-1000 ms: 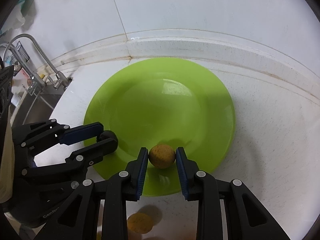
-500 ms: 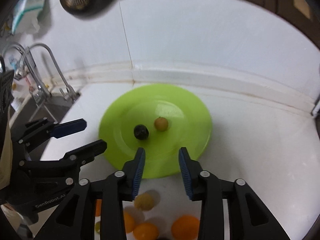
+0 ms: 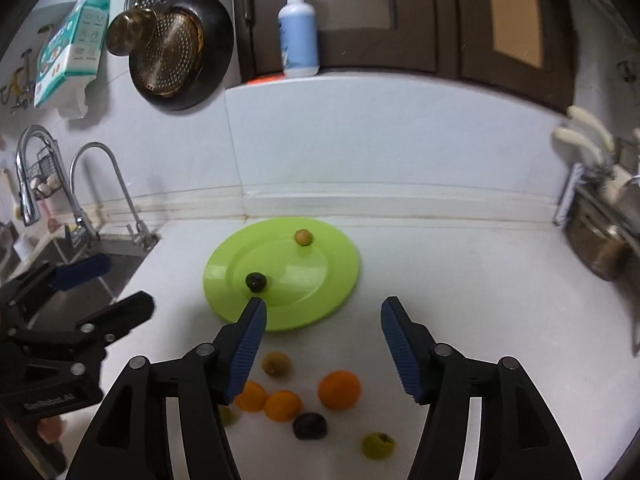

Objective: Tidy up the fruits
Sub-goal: 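Withdraw both open tools from the plate back toward the fruit pile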

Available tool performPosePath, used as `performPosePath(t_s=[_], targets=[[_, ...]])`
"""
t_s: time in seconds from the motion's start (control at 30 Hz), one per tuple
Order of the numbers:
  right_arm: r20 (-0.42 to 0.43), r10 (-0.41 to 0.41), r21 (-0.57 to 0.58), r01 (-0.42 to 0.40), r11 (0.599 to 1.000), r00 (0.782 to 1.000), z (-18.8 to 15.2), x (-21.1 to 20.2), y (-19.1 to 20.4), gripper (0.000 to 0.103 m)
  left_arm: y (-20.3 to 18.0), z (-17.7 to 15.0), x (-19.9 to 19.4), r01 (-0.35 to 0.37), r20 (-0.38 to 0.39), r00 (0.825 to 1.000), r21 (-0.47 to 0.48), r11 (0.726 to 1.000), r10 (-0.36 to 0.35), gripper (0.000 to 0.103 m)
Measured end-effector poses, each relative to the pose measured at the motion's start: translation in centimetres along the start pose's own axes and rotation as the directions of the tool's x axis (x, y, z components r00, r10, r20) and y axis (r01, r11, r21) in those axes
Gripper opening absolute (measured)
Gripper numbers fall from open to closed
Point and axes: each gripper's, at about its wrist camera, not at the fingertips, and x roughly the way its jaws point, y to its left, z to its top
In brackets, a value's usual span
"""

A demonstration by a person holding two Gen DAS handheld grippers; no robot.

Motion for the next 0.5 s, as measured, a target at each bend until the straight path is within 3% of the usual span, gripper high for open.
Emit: performPosePath(t_s=[0.1,0.5], targets=[[0.014,-0.024,0.005,0.024,1.0,1.0,-0.9,-1.3,-0.4,0.068,-0.4,-0.8,-0.8,-0.01,0.014,1.0,0.015,1.0,0.01,0.085],[-0.004,-0.064,0.042,0.064,0.997,0.998,-4.8,-3.4,-1.4,0.068,-1.8,-3.9,-2.4,-0.047,0.045,0.998,0.034,0.998,0.045,0.089]])
